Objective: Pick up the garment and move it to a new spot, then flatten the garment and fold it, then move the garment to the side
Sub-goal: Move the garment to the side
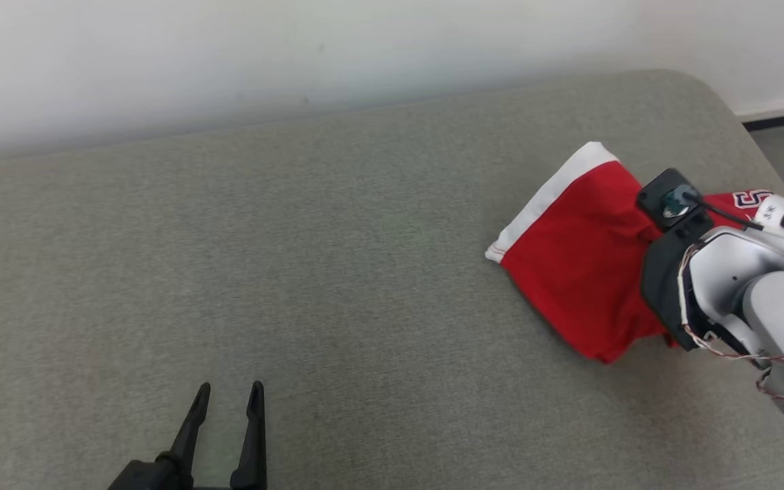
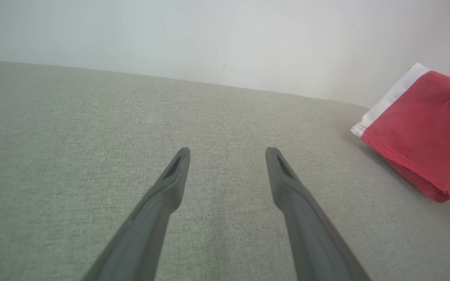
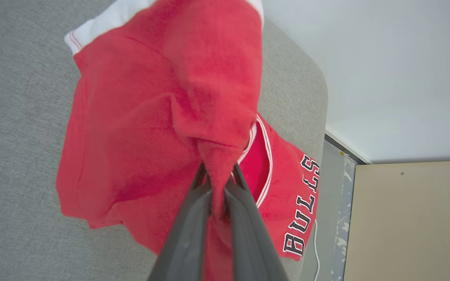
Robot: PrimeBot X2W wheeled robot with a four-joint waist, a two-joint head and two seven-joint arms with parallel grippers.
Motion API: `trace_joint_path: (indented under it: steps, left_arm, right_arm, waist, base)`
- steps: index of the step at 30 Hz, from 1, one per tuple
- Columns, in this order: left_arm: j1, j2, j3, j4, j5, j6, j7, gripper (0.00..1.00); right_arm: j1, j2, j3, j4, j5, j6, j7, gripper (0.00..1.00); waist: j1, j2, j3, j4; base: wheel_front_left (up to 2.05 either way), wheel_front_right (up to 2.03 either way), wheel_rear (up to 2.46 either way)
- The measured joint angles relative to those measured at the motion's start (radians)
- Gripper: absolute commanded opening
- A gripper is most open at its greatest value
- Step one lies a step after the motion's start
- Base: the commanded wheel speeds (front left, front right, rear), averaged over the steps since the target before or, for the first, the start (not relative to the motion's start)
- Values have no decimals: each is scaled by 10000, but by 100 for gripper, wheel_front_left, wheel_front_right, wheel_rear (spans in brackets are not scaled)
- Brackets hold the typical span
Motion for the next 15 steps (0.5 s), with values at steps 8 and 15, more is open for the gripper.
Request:
trace_joint_path:
  steps: [8, 15]
  left_arm:
    - [-307, -4, 146, -59, 322, -82, 0, 100]
    - [-405, 35, 157, -6, 508, -104, 0, 100]
  right_arm:
    - [-91, 109, -1099, 583, -259, 0, -683, 0]
    - [-102, 451, -2752, 1701, -859, 0, -1661, 0]
  waist:
    - [0, 0, 432, -750]
    - [1, 1, 841, -1194]
  base:
    - [0, 0, 0]
    - [0, 0, 0]
